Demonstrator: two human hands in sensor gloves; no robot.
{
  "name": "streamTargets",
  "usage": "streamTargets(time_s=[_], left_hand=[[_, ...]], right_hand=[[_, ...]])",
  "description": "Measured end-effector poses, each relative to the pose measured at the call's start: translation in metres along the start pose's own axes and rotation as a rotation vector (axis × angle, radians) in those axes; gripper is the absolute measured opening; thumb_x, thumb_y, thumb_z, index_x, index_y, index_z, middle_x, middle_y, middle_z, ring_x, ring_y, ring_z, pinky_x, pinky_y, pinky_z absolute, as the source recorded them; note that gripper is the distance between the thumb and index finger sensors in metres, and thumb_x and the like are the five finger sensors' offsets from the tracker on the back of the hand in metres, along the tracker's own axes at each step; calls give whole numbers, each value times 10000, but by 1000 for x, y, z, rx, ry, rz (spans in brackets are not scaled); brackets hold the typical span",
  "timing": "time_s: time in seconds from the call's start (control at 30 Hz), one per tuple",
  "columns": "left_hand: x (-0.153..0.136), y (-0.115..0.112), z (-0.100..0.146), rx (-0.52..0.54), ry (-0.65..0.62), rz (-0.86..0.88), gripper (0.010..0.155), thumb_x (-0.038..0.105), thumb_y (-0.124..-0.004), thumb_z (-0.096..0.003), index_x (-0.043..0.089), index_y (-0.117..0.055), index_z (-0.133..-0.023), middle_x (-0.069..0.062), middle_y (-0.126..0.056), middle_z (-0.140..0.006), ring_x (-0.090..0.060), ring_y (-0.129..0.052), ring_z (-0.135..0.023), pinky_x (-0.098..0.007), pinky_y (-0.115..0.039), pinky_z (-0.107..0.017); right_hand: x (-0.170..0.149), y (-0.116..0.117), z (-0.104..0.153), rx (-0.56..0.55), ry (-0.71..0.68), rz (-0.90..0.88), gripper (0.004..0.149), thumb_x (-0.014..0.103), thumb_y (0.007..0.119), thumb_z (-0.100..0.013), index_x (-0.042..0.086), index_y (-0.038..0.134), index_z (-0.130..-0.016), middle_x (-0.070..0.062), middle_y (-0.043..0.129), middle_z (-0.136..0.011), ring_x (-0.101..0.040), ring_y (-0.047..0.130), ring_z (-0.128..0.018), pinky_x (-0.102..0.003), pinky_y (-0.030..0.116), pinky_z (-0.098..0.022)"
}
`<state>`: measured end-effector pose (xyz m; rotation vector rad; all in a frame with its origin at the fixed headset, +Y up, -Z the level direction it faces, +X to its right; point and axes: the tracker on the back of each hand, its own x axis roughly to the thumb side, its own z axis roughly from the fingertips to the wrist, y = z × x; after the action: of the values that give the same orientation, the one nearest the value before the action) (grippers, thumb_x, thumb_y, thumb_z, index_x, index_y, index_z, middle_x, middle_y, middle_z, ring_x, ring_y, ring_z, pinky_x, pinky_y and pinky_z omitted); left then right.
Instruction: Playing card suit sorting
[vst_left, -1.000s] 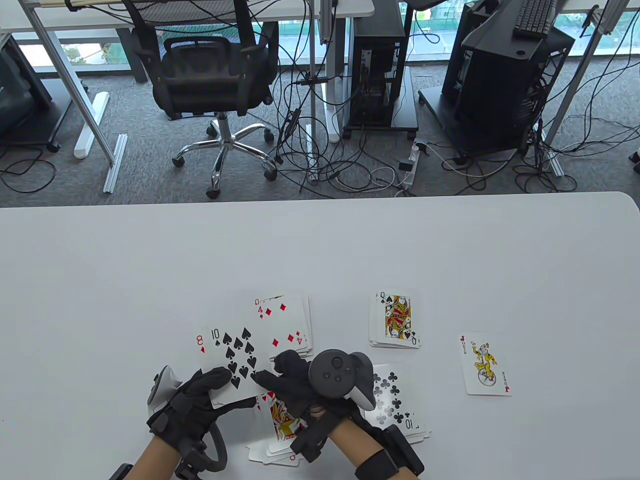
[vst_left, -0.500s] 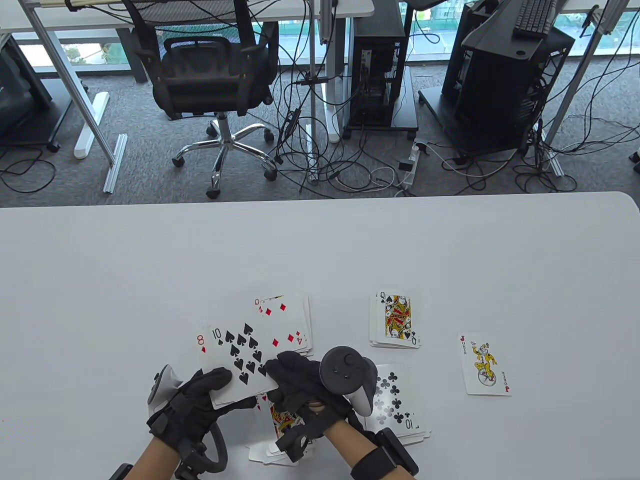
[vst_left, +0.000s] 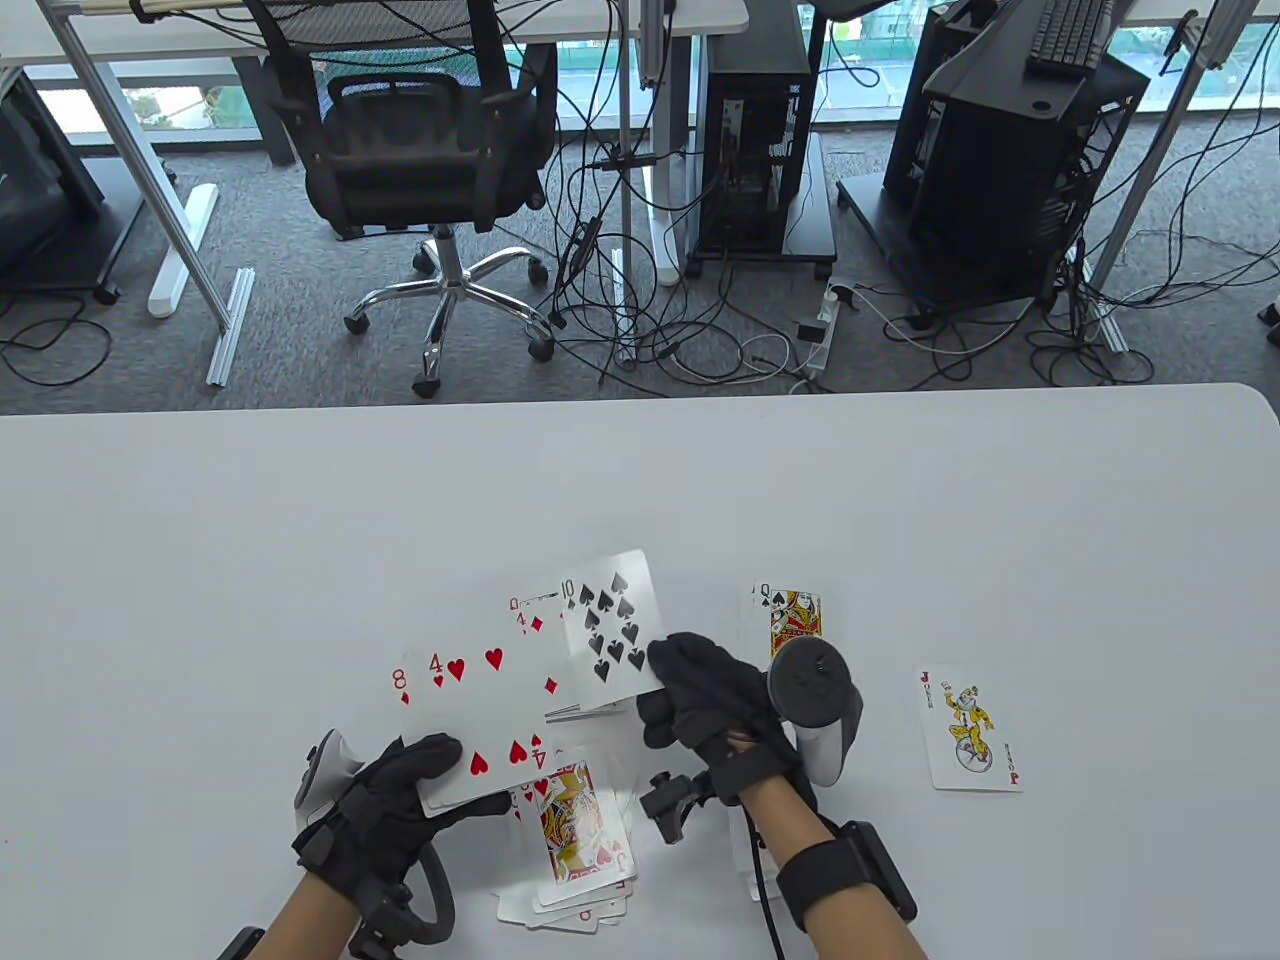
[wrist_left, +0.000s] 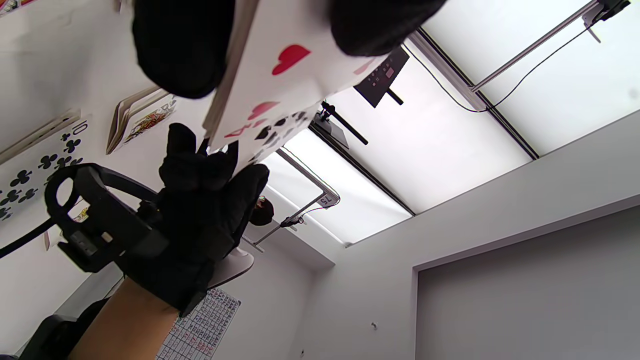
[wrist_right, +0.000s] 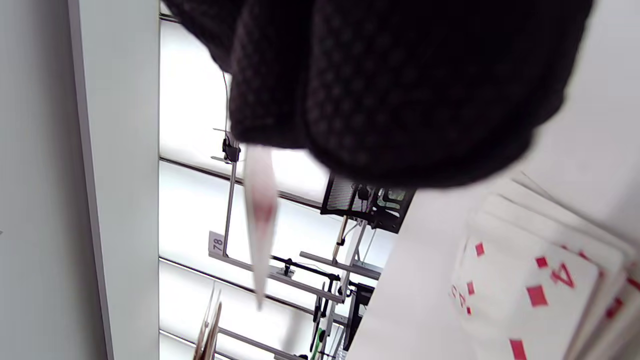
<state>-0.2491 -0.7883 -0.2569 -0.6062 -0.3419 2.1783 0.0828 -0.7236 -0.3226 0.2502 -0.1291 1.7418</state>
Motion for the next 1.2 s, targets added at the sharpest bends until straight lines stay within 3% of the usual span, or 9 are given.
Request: streamTargets(time_s=[0.23,0.37,0.57,0.7,0.87,1.03,1.1,1.2], left_hand=[[-3,2,0,12,8,13,520,329,-647,-634,187,-439,-1089,-80,-619,-1097,-322,-795,-921,-421,-794,-596],[-1,3,0,16,1,5,520,330,-647,-634,189,-440,-1089,-79,-621,-1096,-321,-797,-919,-419,-795,-595],[0,4,0,21,-2,12,519,335,-642,-639,186,-436,-1091,-79,-619,-1098,-320,-795,-921,-418,-794,-597],[0,3,0,23,1,18,520,345,-638,-638,184,-438,-1090,-80,-619,-1098,-321,-794,-921,-419,-794,-597],[0,4,0,24,-2,10,520,346,-638,-638,187,-438,-1091,-77,-619,-1099,-319,-795,-922,-418,-795,-597],[-1,4,-1,20,9,16,519,343,-638,-638,187,-437,-1091,-79,-616,-1100,-325,-790,-924,-421,-792,-599],[-1,4,-1,19,13,15,518,332,-642,-639,184,-436,-1091,-82,-614,-1100,-327,-789,-924,-425,-791,-599],[-2,3,-1,19,19,19,518,331,-643,-639,183,-437,-1091,-81,-614,-1100,-330,-786,-926,-428,-788,-600]], right_hand=[[-6,-64,-22,-126,165,540,407,223,669,-534,-135,754,-708,-81,945,-353,-224,963,-123,-494,835,-331],[-24,-85,-27,-117,329,660,410,215,673,-533,-147,756,-706,-92,946,-351,-234,963,-121,-503,831,-328],[-46,-86,-26,-113,476,863,421,211,682,-527,-166,762,-698,-98,948,-332,-235,957,-101,-502,832,-314],[-58,-85,-28,-11,603,1046,466,231,673,-535,-187,740,-730,-126,949,-370,-264,962,-145,-513,820,-338],[-64,-86,-27,43,708,1137,544,282,656,-552,-213,708,-772,-169,940,-427,-307,960,-196,-536,798,-364],[-48,-77,-31,42,570,1321,553,302,653,-554,-201,708,-776,-170,946,-419,-311,962,-185,-536,802,-354],[-39,-68,-32,52,483,1314,552,304,653,-554,-199,708,-774,-169,947,-421,-311,964,-184,-536,803,-355],[-19,-43,-29,41,283,1156,557,306,657,-552,-202,705,-777,-170,947,-424,-316,965,-184,-540,802,-356]])
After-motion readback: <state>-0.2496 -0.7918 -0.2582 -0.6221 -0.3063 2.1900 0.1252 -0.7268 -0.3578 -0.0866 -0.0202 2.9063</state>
